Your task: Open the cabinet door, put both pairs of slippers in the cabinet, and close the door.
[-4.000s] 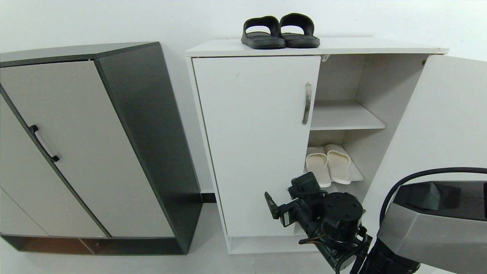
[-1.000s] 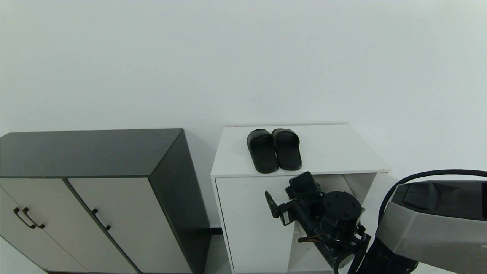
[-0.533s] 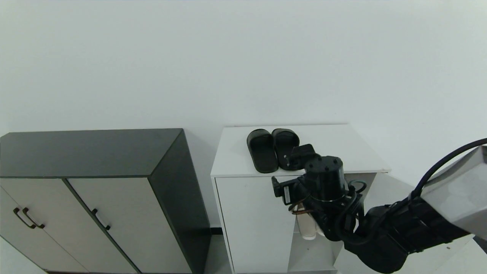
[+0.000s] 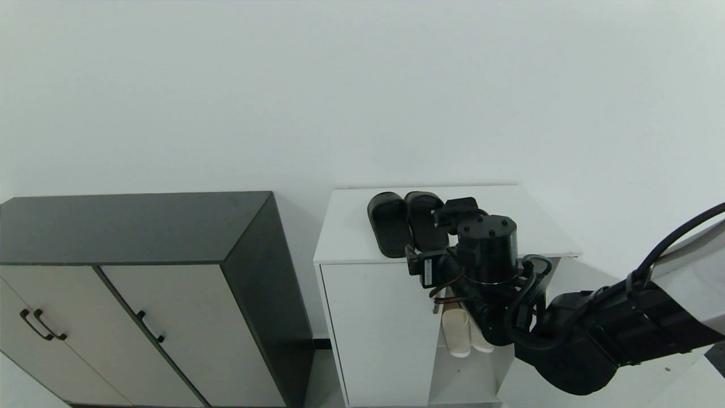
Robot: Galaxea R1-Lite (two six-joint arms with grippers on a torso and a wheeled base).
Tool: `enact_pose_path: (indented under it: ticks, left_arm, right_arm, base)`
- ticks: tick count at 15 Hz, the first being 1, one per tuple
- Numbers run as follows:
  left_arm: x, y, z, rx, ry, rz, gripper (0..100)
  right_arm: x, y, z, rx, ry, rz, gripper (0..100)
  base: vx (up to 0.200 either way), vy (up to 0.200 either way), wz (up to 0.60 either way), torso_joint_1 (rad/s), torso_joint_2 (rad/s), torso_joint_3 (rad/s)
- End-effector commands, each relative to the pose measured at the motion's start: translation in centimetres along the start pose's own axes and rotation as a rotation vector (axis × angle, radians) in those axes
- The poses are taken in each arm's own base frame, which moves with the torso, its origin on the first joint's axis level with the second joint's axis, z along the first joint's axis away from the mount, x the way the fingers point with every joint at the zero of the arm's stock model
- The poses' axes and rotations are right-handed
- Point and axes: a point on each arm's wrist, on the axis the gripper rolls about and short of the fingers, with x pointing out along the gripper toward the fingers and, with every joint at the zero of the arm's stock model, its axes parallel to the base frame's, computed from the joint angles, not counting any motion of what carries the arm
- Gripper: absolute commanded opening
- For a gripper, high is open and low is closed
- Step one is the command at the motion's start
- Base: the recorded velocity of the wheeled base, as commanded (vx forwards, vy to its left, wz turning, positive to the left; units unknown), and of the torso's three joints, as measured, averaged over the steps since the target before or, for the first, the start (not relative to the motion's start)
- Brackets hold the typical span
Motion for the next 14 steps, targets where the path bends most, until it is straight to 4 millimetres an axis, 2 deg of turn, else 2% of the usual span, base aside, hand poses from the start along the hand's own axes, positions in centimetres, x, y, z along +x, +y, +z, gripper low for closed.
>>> enact_pose_path:
  ticks: [1,8,13,14]
  left_arm:
    - [0.0,0.0,0.0,0.0,0.0,0.0,0]
    - [0.0,0.0,0.0,0.0,0.0,0.0,0]
    - [0.0,0.0,0.0,-0.003,0.0,-0.001,0]
    - [0.0,0.0,0.0,-0.003,0.0,-0.001,0]
  right_arm:
    - [0.0,0.1,-0.3,-0.007,0.007,0.002,100]
    - [-0.3,0.5,-0.6,-0.013,0.013,0.013,100]
    - [0.4,0.7,-1.9,-0.024,0.041,0.011,100]
    - [0.5,0.9,-2.4,-0.032,0.053,0.016,100]
  base:
    - [0.2,0.0,0.0,0.002,0.0,0.007]
    - [0.2,0.0,0.0,0.006,0.0,0.002]
    - [0.2,0.0,0.0,0.001,0.0,0.001]
    - [0.0,0.0,0.0,0.0,0.0,0.0]
